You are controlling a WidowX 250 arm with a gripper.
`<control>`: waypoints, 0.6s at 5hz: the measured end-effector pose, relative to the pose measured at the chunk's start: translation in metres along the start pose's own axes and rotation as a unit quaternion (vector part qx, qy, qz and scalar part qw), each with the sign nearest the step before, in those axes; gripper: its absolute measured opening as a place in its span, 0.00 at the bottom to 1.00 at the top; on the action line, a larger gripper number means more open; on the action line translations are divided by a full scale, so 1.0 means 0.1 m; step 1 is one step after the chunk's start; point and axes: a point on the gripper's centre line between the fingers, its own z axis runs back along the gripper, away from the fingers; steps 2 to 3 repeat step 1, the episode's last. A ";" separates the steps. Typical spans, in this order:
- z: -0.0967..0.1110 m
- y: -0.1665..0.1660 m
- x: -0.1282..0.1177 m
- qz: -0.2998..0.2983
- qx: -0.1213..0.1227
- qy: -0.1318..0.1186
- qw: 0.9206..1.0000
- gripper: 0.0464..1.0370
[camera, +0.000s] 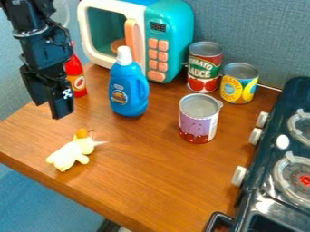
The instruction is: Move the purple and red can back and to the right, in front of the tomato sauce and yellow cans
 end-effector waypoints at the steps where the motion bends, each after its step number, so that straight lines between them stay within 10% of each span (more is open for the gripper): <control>1: 0.00 0.00 0.00 0.000 0.000 0.000 1.000 0.96; 3: 0.00 0.00 0.00 0.000 0.000 0.000 1.000 0.96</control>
